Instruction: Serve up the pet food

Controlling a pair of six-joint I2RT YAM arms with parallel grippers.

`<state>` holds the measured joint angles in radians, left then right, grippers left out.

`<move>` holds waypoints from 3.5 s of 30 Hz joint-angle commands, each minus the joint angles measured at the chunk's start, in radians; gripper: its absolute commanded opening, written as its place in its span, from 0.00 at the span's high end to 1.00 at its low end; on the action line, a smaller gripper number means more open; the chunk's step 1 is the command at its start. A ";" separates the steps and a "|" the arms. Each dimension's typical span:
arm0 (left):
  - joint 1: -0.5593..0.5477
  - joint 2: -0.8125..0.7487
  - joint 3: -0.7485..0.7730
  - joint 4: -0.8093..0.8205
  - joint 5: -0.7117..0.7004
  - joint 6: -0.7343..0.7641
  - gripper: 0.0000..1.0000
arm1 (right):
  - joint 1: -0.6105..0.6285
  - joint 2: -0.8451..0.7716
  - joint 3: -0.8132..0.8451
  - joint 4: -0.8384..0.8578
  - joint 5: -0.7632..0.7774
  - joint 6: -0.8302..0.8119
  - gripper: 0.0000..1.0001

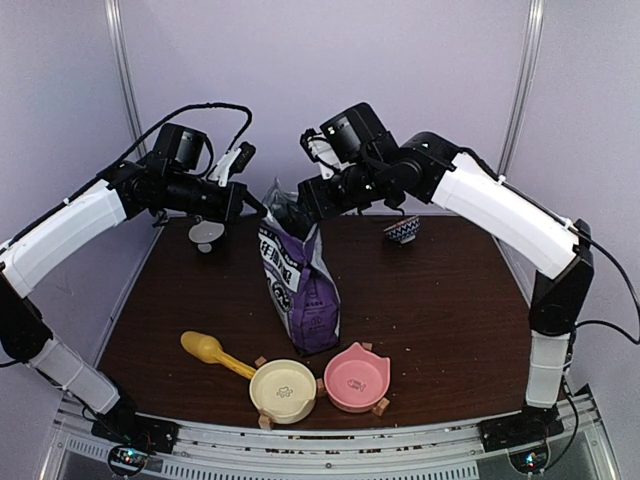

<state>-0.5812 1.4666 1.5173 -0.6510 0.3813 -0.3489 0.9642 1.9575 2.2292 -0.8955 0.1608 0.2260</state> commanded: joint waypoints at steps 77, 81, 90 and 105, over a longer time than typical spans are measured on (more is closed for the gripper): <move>0.393 -0.850 -0.841 0.128 -0.337 -0.167 0.09 | 0.326 0.646 0.163 0.123 -0.121 -0.020 0.39; 0.393 -0.848 -0.838 0.128 -0.336 -0.168 0.09 | 0.325 0.659 0.168 0.126 -0.121 -0.030 0.48; 0.393 -0.872 -0.840 0.124 -0.351 -0.167 0.09 | 0.324 0.695 0.197 0.130 -0.107 -0.049 0.58; 0.393 -0.895 -0.835 0.115 -0.365 -0.143 0.09 | 0.322 0.686 0.209 0.167 -0.119 -0.044 0.81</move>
<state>-0.1951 0.5922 0.6613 -0.5491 0.0360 -0.5247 1.2938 2.6541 2.4172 -0.7494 0.0490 0.1810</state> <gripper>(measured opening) 0.913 0.239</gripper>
